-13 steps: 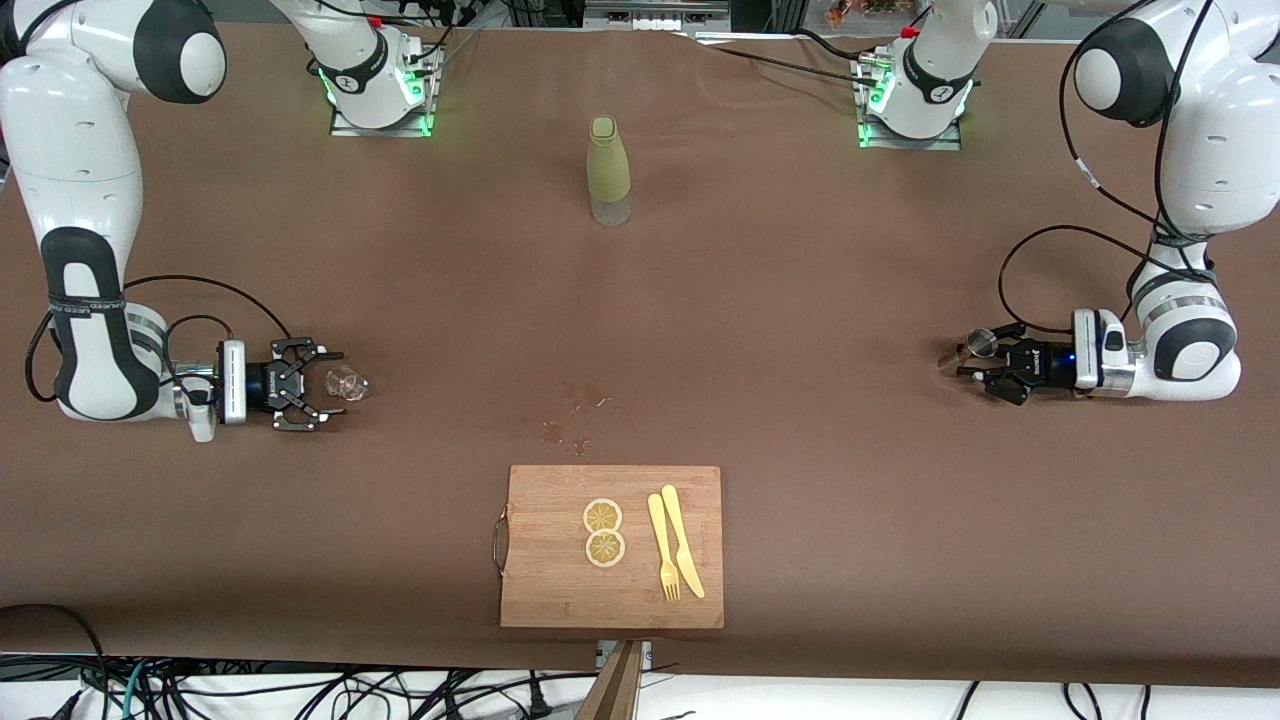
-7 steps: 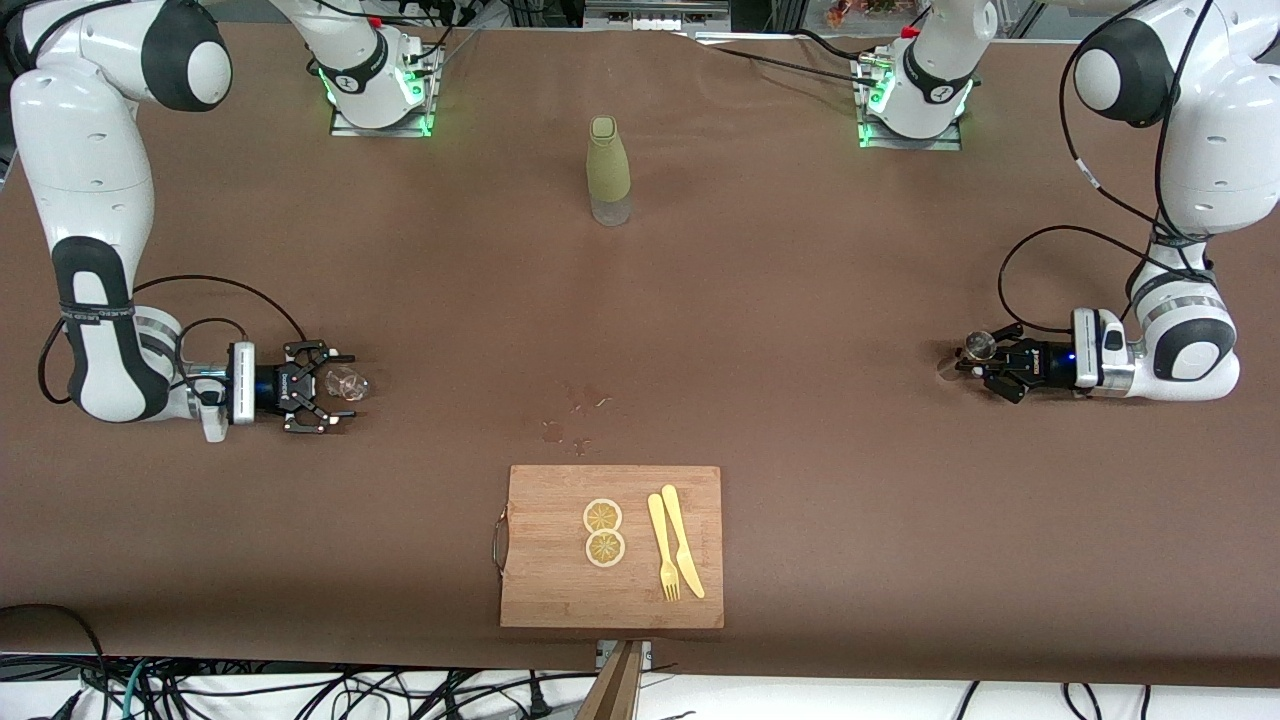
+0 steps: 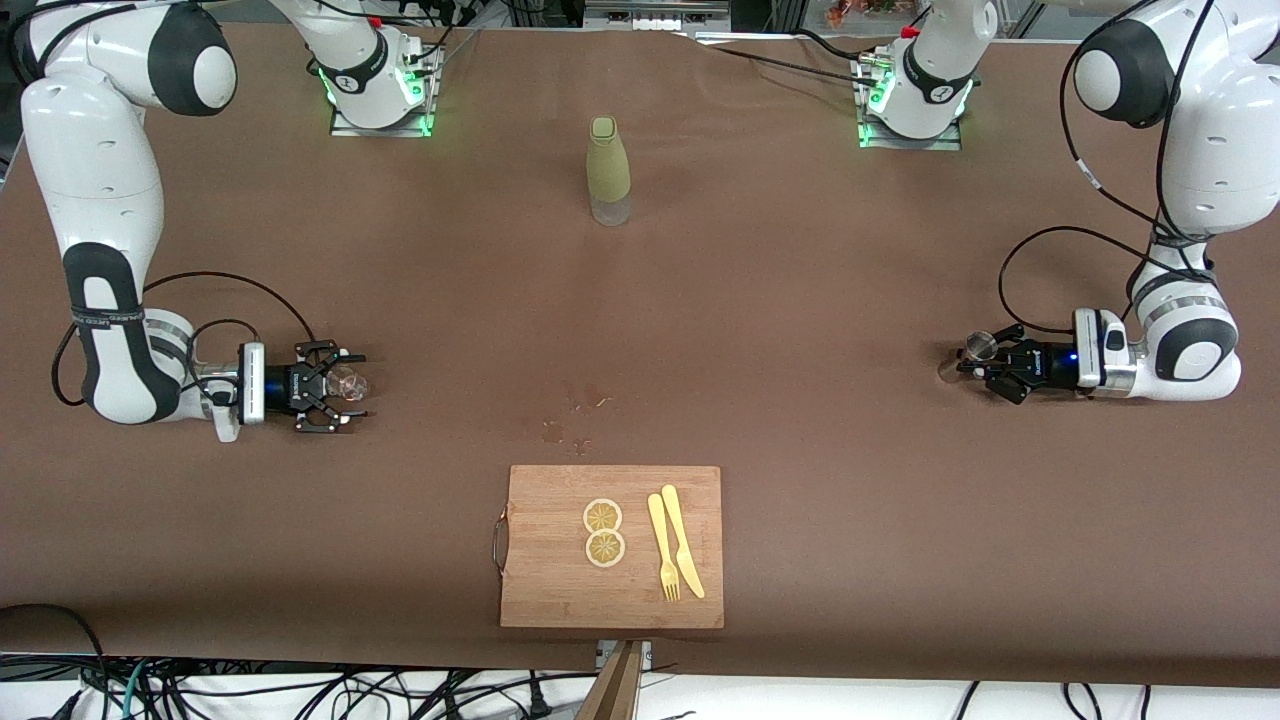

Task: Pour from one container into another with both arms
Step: 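Grasp the glass beaker with the right gripper while the left gripper grasps the jigger, then carry the beaker and jigger toward each other above the cutting board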

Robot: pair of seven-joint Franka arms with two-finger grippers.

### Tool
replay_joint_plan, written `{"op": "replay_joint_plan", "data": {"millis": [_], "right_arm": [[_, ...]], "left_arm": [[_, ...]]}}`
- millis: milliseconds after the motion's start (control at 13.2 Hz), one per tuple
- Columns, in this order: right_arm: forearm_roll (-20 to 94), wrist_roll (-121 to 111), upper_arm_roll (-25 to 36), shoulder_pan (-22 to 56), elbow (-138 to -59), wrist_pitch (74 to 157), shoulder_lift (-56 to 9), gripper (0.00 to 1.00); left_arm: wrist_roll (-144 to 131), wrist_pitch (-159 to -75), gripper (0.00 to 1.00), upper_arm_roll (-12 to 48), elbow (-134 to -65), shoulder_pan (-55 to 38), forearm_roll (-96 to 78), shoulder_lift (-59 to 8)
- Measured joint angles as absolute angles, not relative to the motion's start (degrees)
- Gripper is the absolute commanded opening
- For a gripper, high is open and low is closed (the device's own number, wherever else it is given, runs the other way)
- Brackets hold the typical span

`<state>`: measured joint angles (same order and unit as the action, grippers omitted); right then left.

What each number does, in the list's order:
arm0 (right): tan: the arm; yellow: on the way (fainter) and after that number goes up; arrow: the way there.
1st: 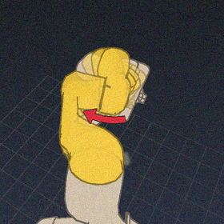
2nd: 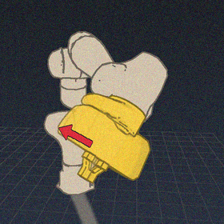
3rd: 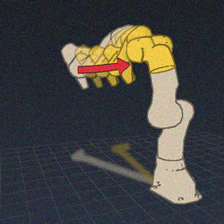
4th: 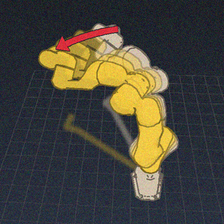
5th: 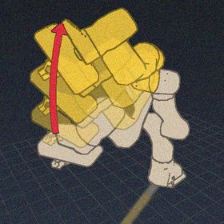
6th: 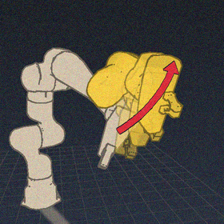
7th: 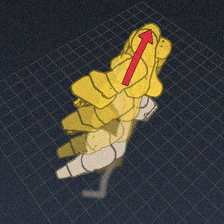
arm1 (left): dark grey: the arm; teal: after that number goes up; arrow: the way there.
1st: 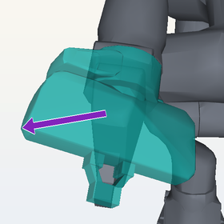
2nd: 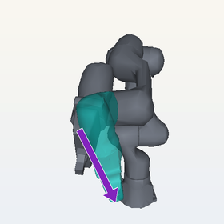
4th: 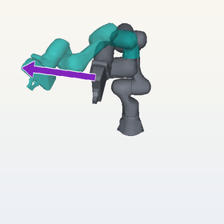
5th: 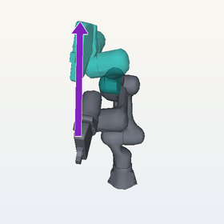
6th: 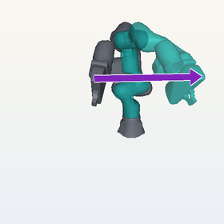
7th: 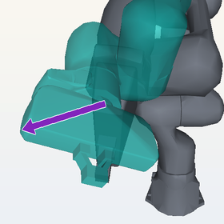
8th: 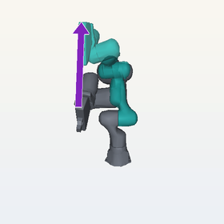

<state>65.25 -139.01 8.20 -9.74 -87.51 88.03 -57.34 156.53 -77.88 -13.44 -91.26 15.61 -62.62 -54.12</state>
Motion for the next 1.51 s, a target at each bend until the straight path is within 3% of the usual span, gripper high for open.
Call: {"op": "replay_joint_plan", "data": {"millis": [151, 453, 605, 756, 983, 1360, 1512], "right_arm": [[66.6, -140.6, 8.2, -9.7, -88.0, 87.7, -57.6, 0.92], [66.9, -140.9, 8.2, -9.7, -88.3, 87.3, -57.6, 0.53], [67.0, -141.0, 8.2, -9.6, -88.3, 87.3, -57.6, 0.45], [67.0, -141.1, 8.2, -9.5, -88.3, 87.3, -57.7, 0.39], [67.5, -141.1, 8.2, -9.2, -88.3, 87.2, -57.9, 0.38], [68.4, -140.6, 6.5, -8.7, -88.4, 87.2, -58.2, 0.34], [68.4, -138.8, 4.4, -8.3, -88.4, 87.4, -58.3, 0.26]], "left_arm": [[155.7, -77.4, 0.00, -13.4, -89.9, 15.1, -62.6, -53.8], [153.2, -77.2, 0.00, -13.1, -87.1, 7.0, -65.7, -53.5], [150.3, -79.0, 0.00, -12.8, -86.9, 1.5, -69.0, -53.4], [146.7, -81.4, 0.00, -12.5, -86.6, -3.8, -72.8, -53.0], [142.9, -88.0, 0.00, -12.4, -86.2, -12.4, -79.9, -53.0], [129.3, -99.2, 0.00, -11.2, -80.1, -22.3, -86.2, -53.8], [125.9, -102.2, 0.00, -9.7, -78.0, -24.6, -89.4, -55.5]]}}
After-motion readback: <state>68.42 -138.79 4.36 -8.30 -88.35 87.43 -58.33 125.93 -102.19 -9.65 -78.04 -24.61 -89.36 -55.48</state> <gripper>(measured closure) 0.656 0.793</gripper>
